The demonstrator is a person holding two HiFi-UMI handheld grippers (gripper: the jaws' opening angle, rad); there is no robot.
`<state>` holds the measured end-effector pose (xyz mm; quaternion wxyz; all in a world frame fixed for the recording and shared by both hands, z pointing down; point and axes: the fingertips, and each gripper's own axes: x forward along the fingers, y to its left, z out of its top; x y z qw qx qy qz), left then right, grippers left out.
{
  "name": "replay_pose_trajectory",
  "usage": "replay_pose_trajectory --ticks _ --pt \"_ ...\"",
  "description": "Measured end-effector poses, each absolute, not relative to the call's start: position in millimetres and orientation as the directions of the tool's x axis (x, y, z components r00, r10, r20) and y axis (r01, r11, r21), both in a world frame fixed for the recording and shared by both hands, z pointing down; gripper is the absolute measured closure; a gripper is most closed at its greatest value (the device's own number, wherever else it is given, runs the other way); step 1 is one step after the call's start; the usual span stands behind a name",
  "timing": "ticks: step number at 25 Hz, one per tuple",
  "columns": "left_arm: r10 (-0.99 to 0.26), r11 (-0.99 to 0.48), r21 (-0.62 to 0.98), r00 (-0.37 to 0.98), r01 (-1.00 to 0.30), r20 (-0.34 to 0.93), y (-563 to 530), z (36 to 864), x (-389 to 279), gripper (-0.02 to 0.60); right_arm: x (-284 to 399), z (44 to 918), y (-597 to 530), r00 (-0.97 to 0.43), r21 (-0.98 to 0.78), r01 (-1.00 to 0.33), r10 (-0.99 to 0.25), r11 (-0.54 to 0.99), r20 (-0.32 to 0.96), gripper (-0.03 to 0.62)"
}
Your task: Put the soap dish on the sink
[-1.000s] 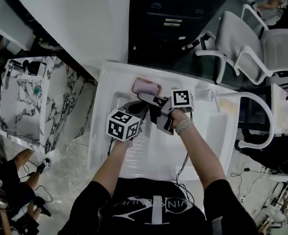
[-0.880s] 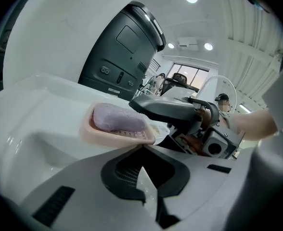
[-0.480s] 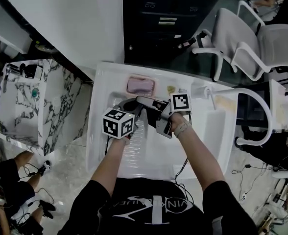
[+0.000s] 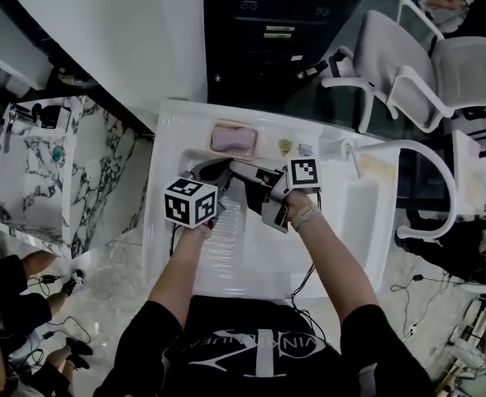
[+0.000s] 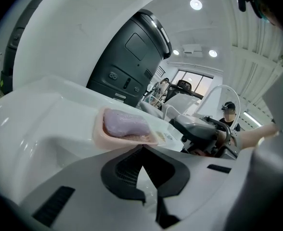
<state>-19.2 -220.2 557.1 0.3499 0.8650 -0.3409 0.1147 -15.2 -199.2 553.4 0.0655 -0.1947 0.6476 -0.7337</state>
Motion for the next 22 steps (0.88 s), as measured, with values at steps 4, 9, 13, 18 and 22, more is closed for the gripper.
replay_pose_trajectory --ticks 4,9,13,18,22 --pt "-0.524 -0.508 0.522 0.727 -0.685 0.444 -220 556 -29 0.568 -14 554 -195 -0.912 -0.974 -0.174 -0.348 -0.146 0.215 0.342" --pt "-0.546 -0.493 0.517 0.712 -0.700 0.443 -219 553 -38 0.568 -15 552 -193 -0.910 -0.972 -0.207 -0.344 -0.108 0.232 0.472" --pt "-0.558 -0.491 0.510 0.704 -0.706 0.439 -216 549 -43 0.568 -13 549 -198 -0.891 -0.962 -0.274 -0.373 -0.009 0.257 0.533" --pt "-0.579 -0.482 0.502 0.691 -0.718 0.433 -210 544 -50 0.568 -12 541 -199 -0.874 -0.914 -0.375 -0.388 0.154 0.294 0.554" --pt "-0.594 -0.482 0.497 0.686 -0.722 0.420 -203 536 -55 0.568 -11 529 -193 -0.867 -0.888 -0.401 -0.404 0.224 0.290 0.556"
